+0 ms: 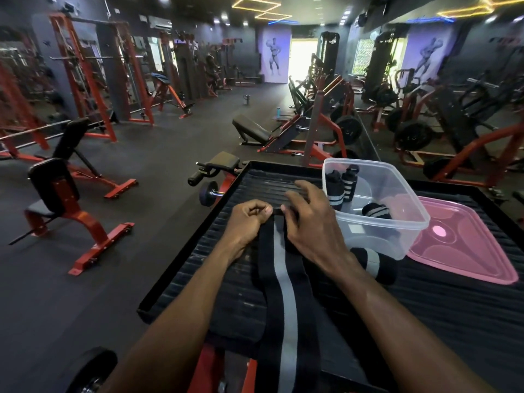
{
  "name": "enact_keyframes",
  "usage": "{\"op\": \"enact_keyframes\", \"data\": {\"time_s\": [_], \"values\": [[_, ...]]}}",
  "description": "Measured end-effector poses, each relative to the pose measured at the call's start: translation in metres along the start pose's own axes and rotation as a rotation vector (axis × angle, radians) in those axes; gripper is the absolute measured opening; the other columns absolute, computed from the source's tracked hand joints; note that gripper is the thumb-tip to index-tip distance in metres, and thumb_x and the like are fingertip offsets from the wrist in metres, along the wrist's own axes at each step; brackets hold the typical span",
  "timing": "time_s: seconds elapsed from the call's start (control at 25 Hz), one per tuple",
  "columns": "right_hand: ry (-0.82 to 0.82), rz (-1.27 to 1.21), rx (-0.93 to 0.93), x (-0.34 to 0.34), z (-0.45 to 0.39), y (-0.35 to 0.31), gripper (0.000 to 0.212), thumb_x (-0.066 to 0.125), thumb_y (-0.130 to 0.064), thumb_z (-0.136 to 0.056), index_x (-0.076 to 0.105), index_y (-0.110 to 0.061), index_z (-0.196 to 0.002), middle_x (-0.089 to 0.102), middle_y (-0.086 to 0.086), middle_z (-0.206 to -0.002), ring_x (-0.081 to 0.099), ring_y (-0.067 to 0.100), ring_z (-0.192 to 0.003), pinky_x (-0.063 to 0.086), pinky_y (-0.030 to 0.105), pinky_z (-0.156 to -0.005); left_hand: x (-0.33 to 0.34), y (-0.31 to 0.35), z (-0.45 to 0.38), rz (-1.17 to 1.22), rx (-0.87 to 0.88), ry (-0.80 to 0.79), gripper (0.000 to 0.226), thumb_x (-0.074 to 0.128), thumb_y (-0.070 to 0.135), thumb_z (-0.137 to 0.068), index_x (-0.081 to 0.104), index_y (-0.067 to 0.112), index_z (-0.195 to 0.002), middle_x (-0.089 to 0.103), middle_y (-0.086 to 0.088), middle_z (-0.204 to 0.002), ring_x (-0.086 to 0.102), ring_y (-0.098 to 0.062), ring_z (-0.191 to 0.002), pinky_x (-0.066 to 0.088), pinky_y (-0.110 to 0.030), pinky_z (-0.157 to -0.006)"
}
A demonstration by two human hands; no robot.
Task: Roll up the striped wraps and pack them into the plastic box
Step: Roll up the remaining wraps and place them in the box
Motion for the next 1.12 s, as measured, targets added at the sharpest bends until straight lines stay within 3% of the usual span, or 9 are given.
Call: {"op": "enact_keyframes", "data": {"time_s": [0.08, 0.16, 0.28, 0.36, 0.48, 0.6, 0.72, 1.0, 1.12], "values": [[0.063, -0.12, -0.115, -0.006, -0.004, -0.006, 0.023, 0.064, -0.012, -0.092, 0.068, -0.002, -0.112, 0.063, 0.016, -0.123, 0.059, 0.027, -0.115, 0.048, 0.037, -0.101, -0.001, 0.002, 0.0, -0.089, 0.065, 0.004, 0.009, 0.068, 0.006, -0.094, 0.075, 0.01, -0.09, 0.071, -0.001, -0.085, 0.061, -0.006, -0.078, 0.048, -0.02, -0.076], [-0.109, -0.239, -0.037, 0.003, -0.004, -0.006, 0.023, 0.062, -0.019, -0.093, 0.069, -0.009, -0.112, 0.07, 0.009, -0.113, 0.064, 0.025, -0.106, 0.052, 0.039, -0.093, -0.002, 0.004, 0.002, -0.101, 0.112, 0.016, 0.006, 0.07, 0.005, -0.091, 0.075, 0.008, -0.091, 0.072, -0.004, -0.086, 0.062, -0.007, -0.079, 0.048, -0.022, -0.078], [-0.357, -0.183, 0.147, 0.021, 0.002, 0.006, 0.027, 0.048, -0.04, -0.097, 0.069, -0.022, -0.101, 0.072, 0.001, -0.095, 0.066, 0.023, -0.091, 0.052, 0.042, -0.082, -0.002, 0.01, 0.008, -0.066, 0.155, 0.018, 0.025, 0.068, -0.002, -0.09, 0.073, 0.019, -0.078, 0.071, 0.007, -0.079, 0.063, 0.003, -0.074, 0.049, -0.017, -0.077], [-0.329, -0.279, 0.262, 0.021, 0.0, 0.014, 0.023, 0.053, -0.035, -0.097, 0.071, -0.021, -0.09, 0.072, -0.003, -0.084, 0.065, 0.018, -0.083, 0.051, 0.037, -0.077, -0.001, 0.011, 0.009, -0.035, 0.163, 0.004, 0.03, 0.067, -0.003, -0.091, 0.073, 0.022, -0.075, 0.072, 0.011, -0.075, 0.065, 0.0, -0.075, 0.051, -0.02, -0.078], [-0.26, -0.481, 0.392, 0.015, -0.006, 0.019, 0.017, 0.067, -0.023, -0.091, 0.073, -0.025, -0.076, 0.071, -0.011, -0.074, 0.065, 0.007, -0.075, 0.048, 0.027, -0.072, 0.0, 0.011, 0.013, 0.128, 0.115, -0.013, 0.022, 0.068, 0.003, -0.091, 0.076, 0.017, -0.075, 0.075, 0.001, -0.079, 0.068, -0.013, -0.079, 0.053, -0.03, -0.079], [-0.249, -0.648, 0.428, 0.014, -0.009, 0.022, 0.017, 0.075, -0.015, -0.085, 0.075, -0.029, -0.075, 0.074, -0.01, -0.076, 0.07, 0.009, -0.078, 0.054, 0.032, -0.077, 0.004, 0.013, 0.017, 0.267, 0.086, -0.055, 0.015, 0.071, 0.016, -0.091, 0.076, 0.014, -0.078, 0.075, -0.007, -0.081, 0.068, -0.021, -0.081, 0.053, -0.036, -0.081], [-0.244, -0.776, 0.434, 0.013, -0.009, 0.022, 0.017, 0.079, -0.006, -0.08, 0.078, -0.023, -0.082, 0.077, -0.002, -0.083, 0.071, 0.014, -0.083, 0.055, 0.038, -0.082, 0.006, 0.012, 0.017, 0.274, 0.1, -0.028, 0.016, 0.069, 0.002, -0.091, 0.071, 0.013, -0.079, 0.075, -0.005, -0.081, 0.068, -0.017, -0.08, 0.055, -0.032, -0.08], [-0.279, -0.681, 0.488, 0.017, -0.007, 0.025, 0.005, 0.079, -0.016, -0.082, 0.076, -0.019, -0.079, 0.075, -0.001, -0.08, 0.071, 0.019, -0.08, 0.059, 0.045, -0.08, -0.002, 0.01, 0.017, 0.175, 0.106, 0.028, 0.027, 0.064, -0.014, -0.087, 0.067, 0.012, -0.081, 0.071, -0.001, -0.083, 0.068, -0.004, -0.077, 0.052, -0.02, -0.076], [-0.242, -0.673, 0.462, 0.015, -0.008, 0.026, 0.01, 0.079, -0.012, -0.08, 0.075, -0.02, -0.078, 0.074, -0.004, -0.083, 0.07, 0.014, -0.086, 0.056, 0.04, -0.087, 0.002, 0.009, 0.019, 0.276, 0.072, -0.057, 0.02, 0.064, -0.008, -0.09, 0.07, 0.011, -0.088, 0.074, -0.002, -0.086, 0.07, -0.011, -0.081, 0.055, -0.025, -0.077]]}}
Point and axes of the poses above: each hand's wrist, its own z-axis away from the middle knuckle, its own x-axis out of the palm, y = z × x, the point moved 4 cm from there along -z, towards the middle knuckle
